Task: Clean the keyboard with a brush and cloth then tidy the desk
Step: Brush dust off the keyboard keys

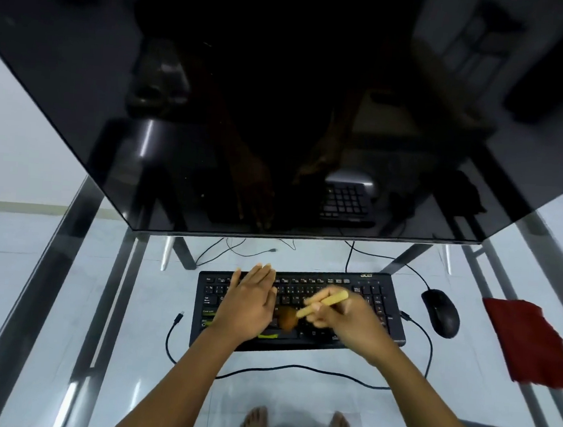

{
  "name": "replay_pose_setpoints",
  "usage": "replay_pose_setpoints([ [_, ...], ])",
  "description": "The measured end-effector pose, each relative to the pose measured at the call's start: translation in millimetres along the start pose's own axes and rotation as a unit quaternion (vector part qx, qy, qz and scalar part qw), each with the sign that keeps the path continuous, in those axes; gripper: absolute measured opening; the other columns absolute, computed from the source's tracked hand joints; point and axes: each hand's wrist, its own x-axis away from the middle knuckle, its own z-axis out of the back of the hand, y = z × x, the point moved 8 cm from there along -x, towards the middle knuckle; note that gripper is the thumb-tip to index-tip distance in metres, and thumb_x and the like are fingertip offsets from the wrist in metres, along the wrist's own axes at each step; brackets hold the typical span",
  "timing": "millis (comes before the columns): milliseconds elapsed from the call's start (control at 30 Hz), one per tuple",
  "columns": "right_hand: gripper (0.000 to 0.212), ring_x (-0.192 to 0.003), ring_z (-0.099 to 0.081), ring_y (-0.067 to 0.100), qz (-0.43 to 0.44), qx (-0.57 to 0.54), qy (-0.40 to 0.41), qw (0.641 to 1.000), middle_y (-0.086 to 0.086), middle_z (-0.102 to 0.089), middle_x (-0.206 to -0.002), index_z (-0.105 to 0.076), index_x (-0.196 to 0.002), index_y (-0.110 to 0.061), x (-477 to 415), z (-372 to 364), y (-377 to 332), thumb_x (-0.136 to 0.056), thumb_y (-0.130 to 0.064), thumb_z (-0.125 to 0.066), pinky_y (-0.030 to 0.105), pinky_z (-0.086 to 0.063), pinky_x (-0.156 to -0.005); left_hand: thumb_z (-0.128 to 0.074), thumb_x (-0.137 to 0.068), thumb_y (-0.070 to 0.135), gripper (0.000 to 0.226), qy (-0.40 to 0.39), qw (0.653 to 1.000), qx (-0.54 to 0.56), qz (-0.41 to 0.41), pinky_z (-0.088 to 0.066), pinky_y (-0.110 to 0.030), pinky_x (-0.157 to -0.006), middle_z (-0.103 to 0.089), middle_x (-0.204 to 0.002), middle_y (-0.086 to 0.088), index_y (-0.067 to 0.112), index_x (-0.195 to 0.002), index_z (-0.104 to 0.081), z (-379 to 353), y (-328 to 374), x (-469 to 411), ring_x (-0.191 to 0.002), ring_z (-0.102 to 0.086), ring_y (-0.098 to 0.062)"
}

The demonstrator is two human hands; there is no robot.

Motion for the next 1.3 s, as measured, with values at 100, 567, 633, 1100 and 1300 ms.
replay_pose_setpoints([
  [100, 0.008, -0.083, -0.072, 0.016, 0.023, -0.057, 0.150, 0.987, 0.002, -0.075, -0.086, -0.067, -0.094, -0.012, 8, 22, 5, -0.094, -0.013, -0.059, 0.029, -0.058, -0.078, -0.026, -0.103, 0.032, 0.050, -0.003, 1.000, 0.007, -0.002, 0.004, -0.038, -0.118, -0.018, -0.158, 0.002, 0.016, -0.150, -0.025, 1, 1, 0, -0.146, -0.007, -0.011],
  [567, 0.011, -0.076, -0.071, 0.027, 0.007, -0.082, 0.062, 0.995, 0.010, -0.075, -0.083, -0.065, -0.092, -0.002, 22, 21, 20, -0.095, -0.009, -0.057, 0.029, -0.058, -0.067, -0.038, -0.099, 0.015, 0.046, 0.024, 1.000, -0.013, 0.000, -0.008, -0.043, -0.118, -0.035, -0.152, -0.002, 0.016, -0.145, -0.036, 7, 6, -10, -0.143, -0.023, -0.016],
  [633, 0.012, -0.069, -0.070, 0.024, 0.000, -0.103, 0.090, 0.991, 0.013, -0.074, -0.083, -0.063, -0.090, -0.001, 21, 30, 24, -0.096, -0.007, -0.054, 0.028, -0.056, -0.062, -0.038, -0.099, 0.015, 0.046, 0.018, 1.000, -0.008, -0.015, -0.005, -0.043, -0.118, -0.035, -0.152, -0.002, 0.015, -0.145, -0.036, 5, 15, -13, -0.143, -0.023, -0.017],
  [1100, 0.010, -0.076, -0.071, 0.018, -0.001, -0.099, 0.193, 0.976, 0.006, -0.074, -0.084, -0.065, -0.091, -0.010, -2, 55, 19, -0.095, -0.013, -0.056, 0.031, -0.058, -0.075, -0.042, -0.097, 0.019, 0.049, 0.027, 0.998, -0.051, -0.037, -0.014, -0.041, -0.118, -0.038, -0.149, -0.002, 0.014, -0.145, -0.035, 0, 28, -18, -0.138, -0.031, -0.017],
  [1300, 0.009, -0.075, -0.070, 0.016, -0.020, -0.039, 0.267, 0.963, 0.000, -0.073, -0.080, -0.065, -0.090, -0.017, -2, 74, 24, -0.094, -0.019, -0.058, 0.029, -0.057, -0.073, -0.028, -0.098, 0.035, 0.054, 0.064, 0.992, -0.101, -0.049, -0.014, -0.046, -0.118, -0.036, -0.151, -0.009, 0.009, -0.144, -0.037, -10, 34, -9, -0.143, -0.025, -0.024],
])
